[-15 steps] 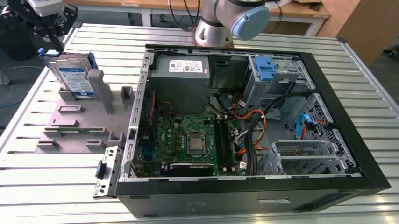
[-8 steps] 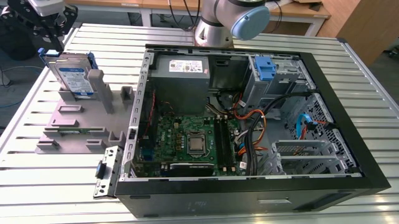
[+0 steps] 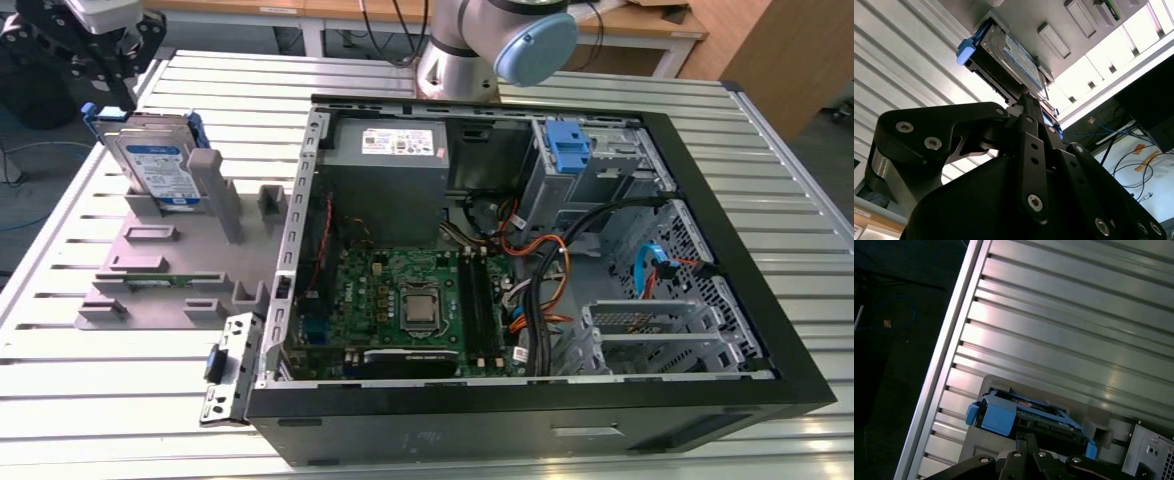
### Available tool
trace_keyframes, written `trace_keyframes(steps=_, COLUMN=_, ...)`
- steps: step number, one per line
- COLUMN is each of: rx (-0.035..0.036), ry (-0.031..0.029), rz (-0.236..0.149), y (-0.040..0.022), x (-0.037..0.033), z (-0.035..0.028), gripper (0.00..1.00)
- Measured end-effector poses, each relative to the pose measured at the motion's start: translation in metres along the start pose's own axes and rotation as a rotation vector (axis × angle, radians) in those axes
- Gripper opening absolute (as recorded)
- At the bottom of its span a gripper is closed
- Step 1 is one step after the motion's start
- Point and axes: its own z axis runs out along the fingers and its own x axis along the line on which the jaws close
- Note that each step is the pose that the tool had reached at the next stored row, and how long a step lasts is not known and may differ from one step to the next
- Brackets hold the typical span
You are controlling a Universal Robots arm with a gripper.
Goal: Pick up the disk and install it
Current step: 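Pick up the disk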
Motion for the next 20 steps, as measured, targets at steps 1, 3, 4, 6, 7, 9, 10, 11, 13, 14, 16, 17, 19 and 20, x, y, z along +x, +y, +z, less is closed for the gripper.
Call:
trace_keyframes(steps=1, rx=0.0001, ry=0.0004, rz=-0.009, y=0.0000, x=0.0000, z=0.0000, gripper=0.11)
trace_keyframes(steps=3, rx=0.0005, ry=0.0010, rz=-0.028, y=-0.0001, x=0.0000, z=0.0000, gripper=0.11)
trace_keyframes(steps=4, rx=0.0006, ry=0.0014, rz=-0.039, y=0.0000, x=0.0000, z=0.0000, gripper=0.11)
trace_keyframes(steps=6, rx=0.0008, ry=0.0021, rz=-0.063, y=-0.0001, x=0.0000, z=0.0000, gripper=0.11)
trace_keyframes(steps=7, rx=0.0009, ry=0.0025, rz=-0.075, y=-0.0001, x=0.0000, z=0.0000, gripper=0.11)
trace_keyframes(steps=9, rx=0.0011, ry=0.0032, rz=-0.099, y=-0.0001, x=0.0000, z=0.0000, gripper=0.11)
trace_keyframes(steps=10, rx=0.0012, ry=0.0037, rz=-0.111, y=-0.0001, x=0.0000, z=0.0000, gripper=0.11)
trace_keyframes(steps=11, rx=0.0013, ry=0.0039, rz=-0.122, y=0.0000, x=0.0000, z=0.0000, gripper=0.11)
trace_keyframes(steps=13, rx=0.0013, ry=0.0047, rz=-0.145, y=0.0000, x=0.0000, z=0.0000, gripper=0.11)
trace_keyframes(steps=14, rx=0.0013, ry=0.0049, rz=-0.157, y=0.0000, x=0.0000, z=0.0000, gripper=0.11)
trace_keyframes(steps=16, rx=0.0012, ry=0.0056, rz=-0.180, y=0.0000, x=0.0000, z=0.0000, gripper=0.11)
trace_keyframes(steps=17, rx=0.0011, ry=0.0059, rz=-0.192, y=0.0000, x=0.0000, z=0.0000, gripper=0.11)
trace_keyframes(steps=19, rx=0.0009, ry=0.0065, rz=-0.214, y=0.0000, x=0.0000, z=-0.0001, gripper=0.11)
trace_keyframes(steps=20, rx=0.0006, ry=0.0067, rz=-0.226, y=0.0000, x=0.0000, z=0.0000, gripper=0.11)
